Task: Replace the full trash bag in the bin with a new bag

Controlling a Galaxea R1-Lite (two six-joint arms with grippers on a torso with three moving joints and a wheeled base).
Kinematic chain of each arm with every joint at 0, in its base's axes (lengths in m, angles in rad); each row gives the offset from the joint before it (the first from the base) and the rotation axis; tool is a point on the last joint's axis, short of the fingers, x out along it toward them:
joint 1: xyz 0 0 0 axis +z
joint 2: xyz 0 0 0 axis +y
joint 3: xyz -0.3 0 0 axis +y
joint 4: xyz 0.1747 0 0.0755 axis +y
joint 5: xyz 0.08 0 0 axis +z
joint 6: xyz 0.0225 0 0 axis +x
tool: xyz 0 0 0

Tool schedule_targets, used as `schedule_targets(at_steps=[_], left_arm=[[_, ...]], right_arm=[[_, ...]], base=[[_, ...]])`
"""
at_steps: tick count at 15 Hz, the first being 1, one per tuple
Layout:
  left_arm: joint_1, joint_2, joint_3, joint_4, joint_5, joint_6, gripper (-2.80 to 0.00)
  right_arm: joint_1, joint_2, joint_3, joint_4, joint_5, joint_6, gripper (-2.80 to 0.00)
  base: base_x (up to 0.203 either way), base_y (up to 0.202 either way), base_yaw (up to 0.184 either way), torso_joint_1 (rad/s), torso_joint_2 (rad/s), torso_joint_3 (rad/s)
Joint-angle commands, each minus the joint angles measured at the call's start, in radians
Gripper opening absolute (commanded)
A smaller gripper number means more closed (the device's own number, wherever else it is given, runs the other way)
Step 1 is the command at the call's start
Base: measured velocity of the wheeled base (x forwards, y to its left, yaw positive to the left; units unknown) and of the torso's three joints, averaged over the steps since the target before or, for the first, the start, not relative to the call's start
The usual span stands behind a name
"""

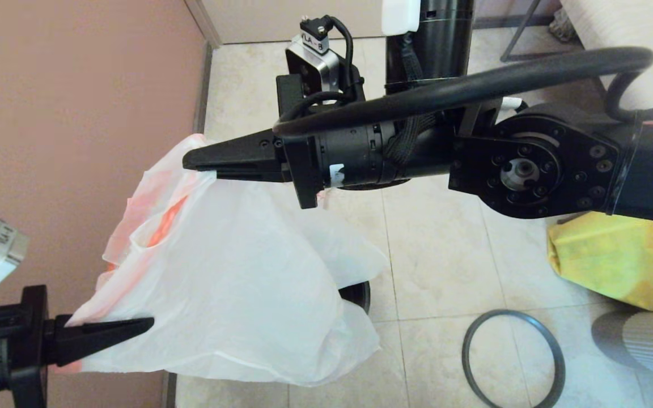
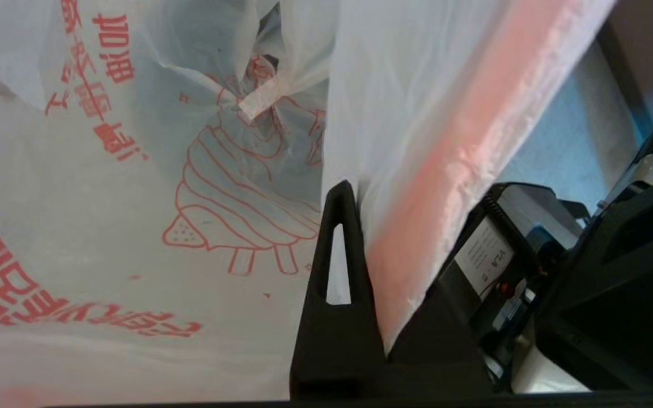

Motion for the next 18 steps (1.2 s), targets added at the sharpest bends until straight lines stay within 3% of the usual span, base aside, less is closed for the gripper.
schedule_targets(at_steps=[1,2,6,8,9,11,12,14,15,18], left_arm=[[-0.001,0.001,-0.001,0.002,-0.006,0.003,-2.80],[-0.001,0.002,-0.001,0.002,-0.006,0.002,-2.80],[-0.005,0.004,-0.054,0.007,-0.010,-0.013,-2.80],[-0.022,0.001,-0.135,0.009,-0.008,-0.082,-2.80],[-0.027,-0.002,-0.173,0.011,-0.004,-0.119,-2.80],[-0.033,0.002,-0.187,0.010,-0.003,-0.135,-2.80],[-0.039,0.002,-0.192,0.008,-0.006,-0.143,-2.80],[-0.056,-0.009,-0.199,0.007,-0.008,-0.169,-2.80],[-0.086,-0.016,-0.205,0.006,-0.005,-0.178,-2.80],[-0.096,-0.032,-0.210,0.010,-0.002,-0.186,-2.80]], right_arm=[[0.000,0.005,0.004,0.000,0.003,0.003,-0.99],[0.000,0.012,0.004,0.003,-0.019,0.003,0.00],[0.000,-0.034,0.005,0.166,-0.090,-0.001,0.00],[-0.001,-0.070,0.008,0.336,-0.147,-0.024,0.00],[-0.005,-0.084,0.010,0.439,-0.191,-0.050,0.00],[-0.012,-0.093,0.028,0.628,-0.376,-0.113,0.00],[-0.014,-0.090,0.067,0.663,-0.453,-0.137,0.00],[-0.027,-0.080,0.148,0.677,-0.527,-0.181,0.00],[-0.043,-0.074,0.183,0.679,-0.539,-0.220,-2.80],[-0.076,-0.039,0.211,0.684,-0.546,-0.263,-2.80]], base=[[0.000,0.000,0.000,0.000,0.00,0.000],[0.000,0.000,0.000,0.000,0.00,0.000],[0.000,0.000,0.000,0.000,0.00,0.000],[0.000,0.000,0.000,0.000,0.00,0.000],[0.000,0.000,0.000,0.000,0.00,0.000],[0.000,0.000,0.000,0.000,0.00,0.000],[0.000,0.000,0.000,0.000,0.00,0.000],[0.000,0.000,0.000,0.000,0.00,0.000],[0.000,0.000,0.000,0.000,0.00,0.000],[0.000,0.000,0.000,0.000,0.00,0.000]])
